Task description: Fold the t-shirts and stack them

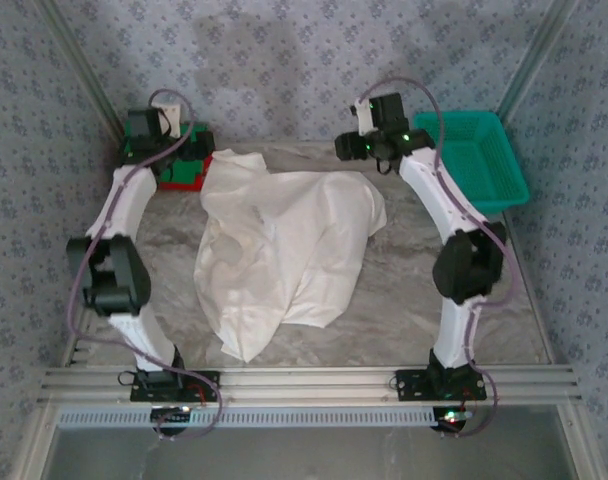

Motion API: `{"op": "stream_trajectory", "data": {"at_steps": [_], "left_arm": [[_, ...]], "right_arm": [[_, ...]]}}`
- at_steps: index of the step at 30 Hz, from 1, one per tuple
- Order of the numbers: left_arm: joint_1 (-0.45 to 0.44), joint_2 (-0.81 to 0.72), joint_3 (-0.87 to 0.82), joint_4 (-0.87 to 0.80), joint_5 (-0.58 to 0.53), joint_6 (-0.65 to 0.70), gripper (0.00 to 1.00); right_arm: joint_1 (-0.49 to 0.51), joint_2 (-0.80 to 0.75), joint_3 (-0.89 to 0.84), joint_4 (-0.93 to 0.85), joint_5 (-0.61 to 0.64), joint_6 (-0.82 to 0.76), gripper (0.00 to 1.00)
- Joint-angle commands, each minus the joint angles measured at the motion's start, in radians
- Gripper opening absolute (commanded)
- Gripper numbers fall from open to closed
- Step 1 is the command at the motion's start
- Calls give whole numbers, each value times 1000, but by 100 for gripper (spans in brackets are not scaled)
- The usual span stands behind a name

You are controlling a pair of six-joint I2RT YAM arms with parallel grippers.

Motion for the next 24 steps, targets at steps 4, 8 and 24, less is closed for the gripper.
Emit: {"op": "stream_trajectory", "data": {"at_steps": [4,8,24], "left_arm": [[-211,-325,-410,46,-33,-99,90],[-277,-338,-550,-41,-61,-145,88],[-277,-54,-692,242,-40,-227,67]], "right_arm": [[-24,-438,-567,215,-75,201,70],[-113,-527,-815,229,-142,348,73],[-187,-140,-834,524,-211,597,63]]}}
